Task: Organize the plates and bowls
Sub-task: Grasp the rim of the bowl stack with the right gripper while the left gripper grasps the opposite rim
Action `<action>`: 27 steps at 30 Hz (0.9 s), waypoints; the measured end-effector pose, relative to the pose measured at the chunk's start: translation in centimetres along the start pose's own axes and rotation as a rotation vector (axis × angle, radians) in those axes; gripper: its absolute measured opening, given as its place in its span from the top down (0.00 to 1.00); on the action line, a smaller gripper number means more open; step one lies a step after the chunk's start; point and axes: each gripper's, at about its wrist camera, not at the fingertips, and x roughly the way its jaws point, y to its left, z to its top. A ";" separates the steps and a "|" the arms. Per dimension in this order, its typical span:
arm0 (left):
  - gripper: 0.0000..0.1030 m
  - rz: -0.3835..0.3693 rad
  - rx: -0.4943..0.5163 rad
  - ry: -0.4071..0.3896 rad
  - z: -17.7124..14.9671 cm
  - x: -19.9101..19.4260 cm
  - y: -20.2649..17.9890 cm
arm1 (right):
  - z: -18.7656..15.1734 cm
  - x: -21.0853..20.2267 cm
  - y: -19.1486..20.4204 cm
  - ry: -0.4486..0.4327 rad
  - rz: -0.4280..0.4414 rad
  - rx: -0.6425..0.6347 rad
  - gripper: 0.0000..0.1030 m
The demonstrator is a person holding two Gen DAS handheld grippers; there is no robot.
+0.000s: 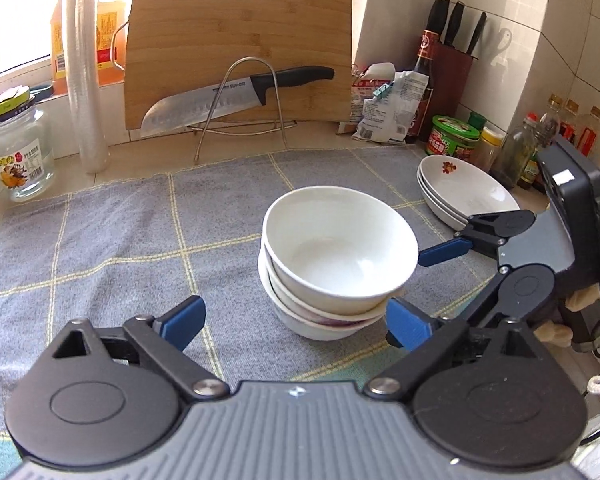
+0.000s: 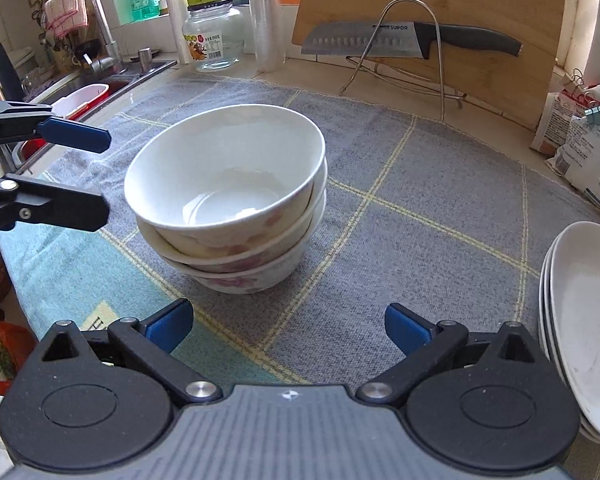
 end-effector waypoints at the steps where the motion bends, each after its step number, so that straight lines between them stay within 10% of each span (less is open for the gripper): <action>1: 0.06 0.002 -0.001 0.015 -0.3 0.3 -0.1 | 0.0 0.4 -0.1 0.010 0.004 -0.004 0.00; 10: 0.06 -0.001 0.119 0.129 -2.5 4.6 -0.2 | -0.2 2.5 0.4 0.044 -0.039 -0.076 0.00; 27: 0.00 -0.146 0.352 0.106 -2.3 8.0 0.9 | 0.0 2.6 0.8 0.060 -0.056 -0.064 0.00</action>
